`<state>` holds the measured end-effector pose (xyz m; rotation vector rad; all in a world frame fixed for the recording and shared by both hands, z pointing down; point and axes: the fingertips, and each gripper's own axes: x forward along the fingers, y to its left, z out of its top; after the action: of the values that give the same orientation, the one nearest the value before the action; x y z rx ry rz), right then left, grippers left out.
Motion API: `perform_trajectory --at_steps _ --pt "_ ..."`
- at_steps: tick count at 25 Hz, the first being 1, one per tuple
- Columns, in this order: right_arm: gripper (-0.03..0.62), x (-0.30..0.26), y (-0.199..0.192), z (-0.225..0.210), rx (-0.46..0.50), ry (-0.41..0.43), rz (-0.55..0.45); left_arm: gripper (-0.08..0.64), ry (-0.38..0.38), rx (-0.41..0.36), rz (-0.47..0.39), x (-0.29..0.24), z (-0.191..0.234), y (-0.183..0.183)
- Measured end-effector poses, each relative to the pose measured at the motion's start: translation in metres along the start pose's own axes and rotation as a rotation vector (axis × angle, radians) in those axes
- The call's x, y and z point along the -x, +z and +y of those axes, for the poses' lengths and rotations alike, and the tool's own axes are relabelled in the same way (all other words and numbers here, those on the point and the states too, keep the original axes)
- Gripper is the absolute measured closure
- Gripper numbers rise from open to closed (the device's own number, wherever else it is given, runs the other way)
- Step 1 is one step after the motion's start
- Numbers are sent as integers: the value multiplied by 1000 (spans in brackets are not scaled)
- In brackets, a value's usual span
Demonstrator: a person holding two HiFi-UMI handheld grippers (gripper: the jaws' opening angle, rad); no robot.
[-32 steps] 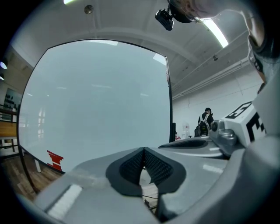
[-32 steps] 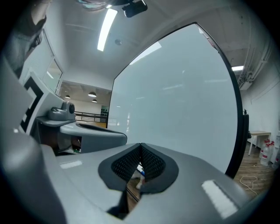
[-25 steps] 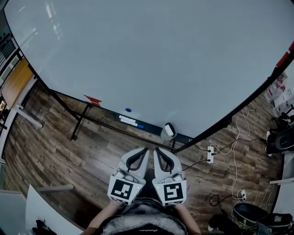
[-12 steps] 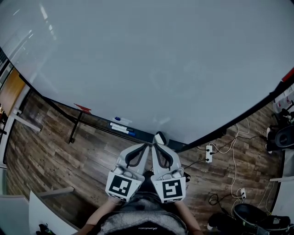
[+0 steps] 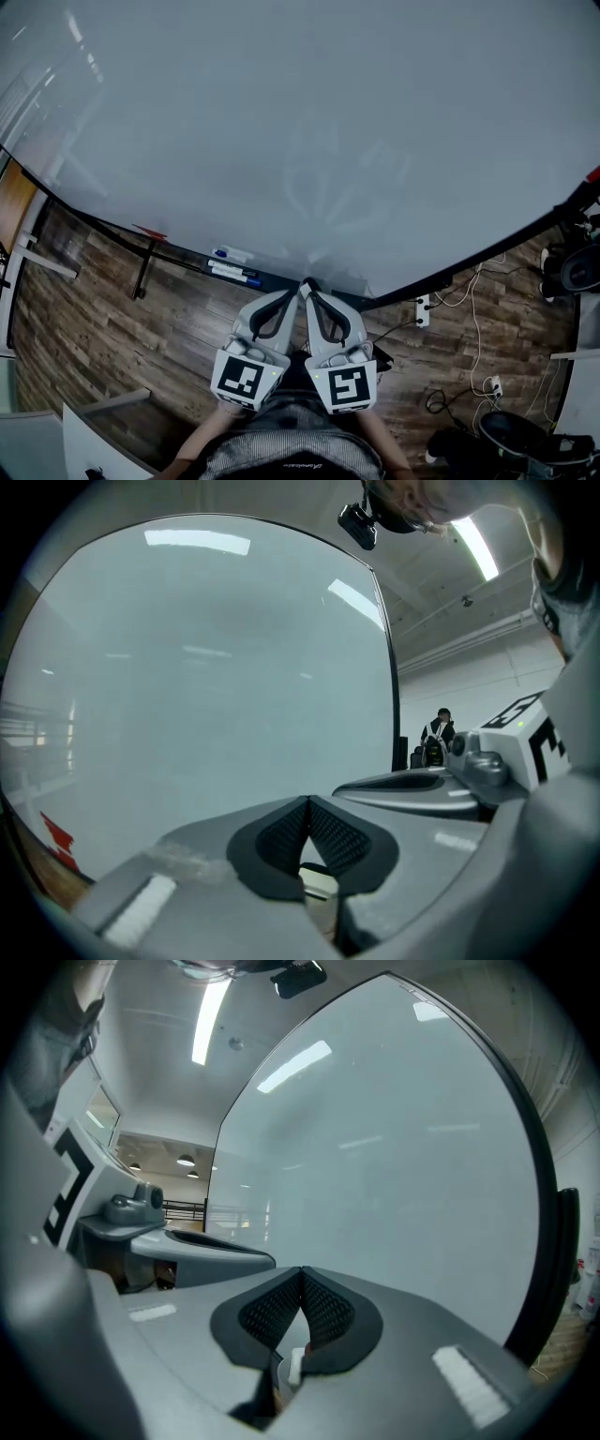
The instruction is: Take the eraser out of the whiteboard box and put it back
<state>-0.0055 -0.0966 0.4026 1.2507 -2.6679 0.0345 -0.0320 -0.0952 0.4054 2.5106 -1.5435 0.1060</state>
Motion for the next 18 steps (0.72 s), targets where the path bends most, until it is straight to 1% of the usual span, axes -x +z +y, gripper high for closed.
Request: perform_trajectory --at_steps 2,5,8,12,18 --pt "589 0 0 -4 2 -22 7 555 -25 -4 3 -4 3 1" --pt "589 -3 1 -13 -4 -83 14 555 -91 -19 11 -14 4 4" --pt "589 -4 0 -21 -29 -150 21 555 -159 -37 24 -22 3 7" --pt "589 -8 -2 -28 -63 -223 31 555 -224 -62 44 -31 4 10" --pt "589 -11 -11 -30 -85 -271 52 555 -296 -105 61 -36 6 2"
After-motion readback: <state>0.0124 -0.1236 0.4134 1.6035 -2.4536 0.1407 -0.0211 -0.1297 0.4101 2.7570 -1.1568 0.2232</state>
